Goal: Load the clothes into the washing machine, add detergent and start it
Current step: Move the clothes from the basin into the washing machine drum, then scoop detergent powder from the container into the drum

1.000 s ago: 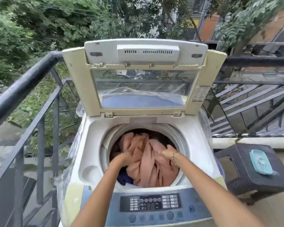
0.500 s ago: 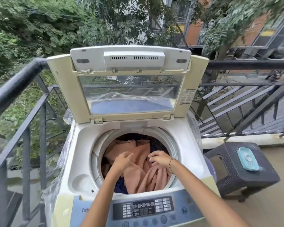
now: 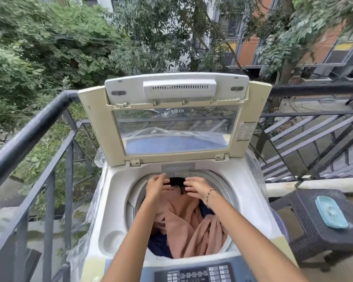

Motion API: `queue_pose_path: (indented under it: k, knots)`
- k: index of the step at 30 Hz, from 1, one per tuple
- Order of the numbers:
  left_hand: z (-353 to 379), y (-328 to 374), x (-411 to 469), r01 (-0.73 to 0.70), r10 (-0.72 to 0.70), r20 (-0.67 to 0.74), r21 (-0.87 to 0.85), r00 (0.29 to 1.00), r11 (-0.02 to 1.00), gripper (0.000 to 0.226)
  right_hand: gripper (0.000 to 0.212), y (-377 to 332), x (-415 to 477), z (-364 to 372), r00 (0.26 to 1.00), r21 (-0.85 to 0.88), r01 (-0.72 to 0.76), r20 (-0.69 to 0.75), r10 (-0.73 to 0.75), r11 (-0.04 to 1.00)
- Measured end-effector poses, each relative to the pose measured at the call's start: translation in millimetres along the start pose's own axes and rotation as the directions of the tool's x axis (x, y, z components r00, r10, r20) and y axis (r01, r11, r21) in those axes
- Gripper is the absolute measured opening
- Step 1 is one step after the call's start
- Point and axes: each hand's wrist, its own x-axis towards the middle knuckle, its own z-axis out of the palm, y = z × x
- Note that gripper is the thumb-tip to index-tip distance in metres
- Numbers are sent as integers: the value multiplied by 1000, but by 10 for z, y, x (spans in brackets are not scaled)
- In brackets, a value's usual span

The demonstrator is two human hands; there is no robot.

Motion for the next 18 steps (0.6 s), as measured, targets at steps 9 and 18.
queue_pose_path:
  k: [9,18]
  knots:
    - [287,34,444,198,-209,6,-354,978,914,52,12,-189,453,37,991,590,-112,6,134,800]
    - [325,0,609,199,-211,33,-505,977,840,57,11,-205,608,-31,979,657,-167,23,202,735]
